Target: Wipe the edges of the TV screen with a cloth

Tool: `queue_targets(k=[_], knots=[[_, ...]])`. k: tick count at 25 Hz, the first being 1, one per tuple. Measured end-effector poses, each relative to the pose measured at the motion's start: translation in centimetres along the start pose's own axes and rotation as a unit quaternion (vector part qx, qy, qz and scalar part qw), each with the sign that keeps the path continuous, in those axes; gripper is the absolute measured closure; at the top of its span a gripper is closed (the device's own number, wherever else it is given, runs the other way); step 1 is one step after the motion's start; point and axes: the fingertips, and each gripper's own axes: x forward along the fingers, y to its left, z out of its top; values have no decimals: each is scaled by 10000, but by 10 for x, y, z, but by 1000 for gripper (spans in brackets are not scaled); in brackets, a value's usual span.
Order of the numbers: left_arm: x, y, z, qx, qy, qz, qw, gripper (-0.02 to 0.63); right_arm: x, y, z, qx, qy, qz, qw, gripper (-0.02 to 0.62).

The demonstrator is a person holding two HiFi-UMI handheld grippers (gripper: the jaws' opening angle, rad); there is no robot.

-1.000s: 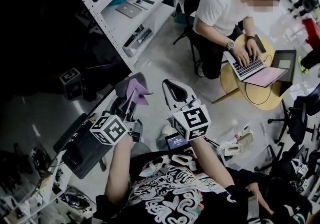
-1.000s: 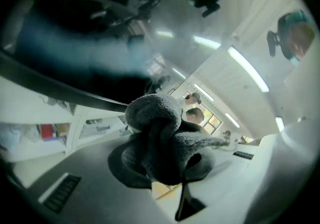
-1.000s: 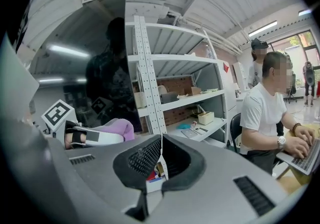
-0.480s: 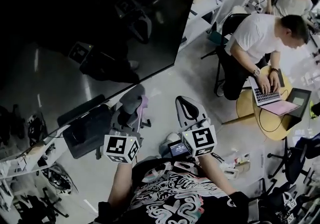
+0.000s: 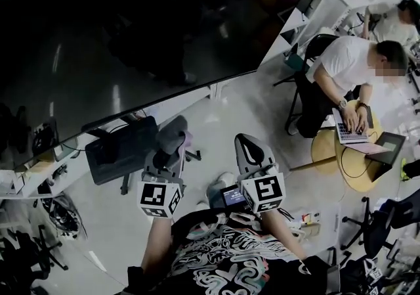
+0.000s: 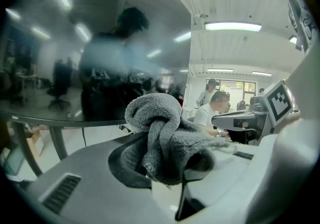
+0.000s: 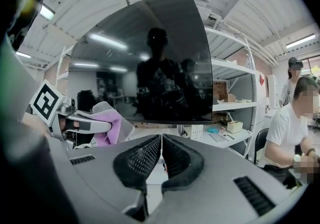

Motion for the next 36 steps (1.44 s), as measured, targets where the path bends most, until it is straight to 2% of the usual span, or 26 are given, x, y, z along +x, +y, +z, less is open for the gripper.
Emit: queue_targets(k=[8,12,18,29,36], knots=[[-60,-6,-13,-40,-301,118,9995,497,-50,38,-7,29,-256,-204,9995,566],[-85,-26,-15,-3,-390,121,9992,497,-80,51,-8,-8,-276,-178,9995,566],[-113,-27,-13,23,-480,292,9984,497,-100,68,-7,-104,-377,-70,9992,566],[-121,-20,-2,126,-524,498,9973,497,-91,65,7,-78,-446,44,9990,566],[-112,-14,-5,-90,-528,491,9974,497,-79,66,5,-54,-372,238,9990,566]])
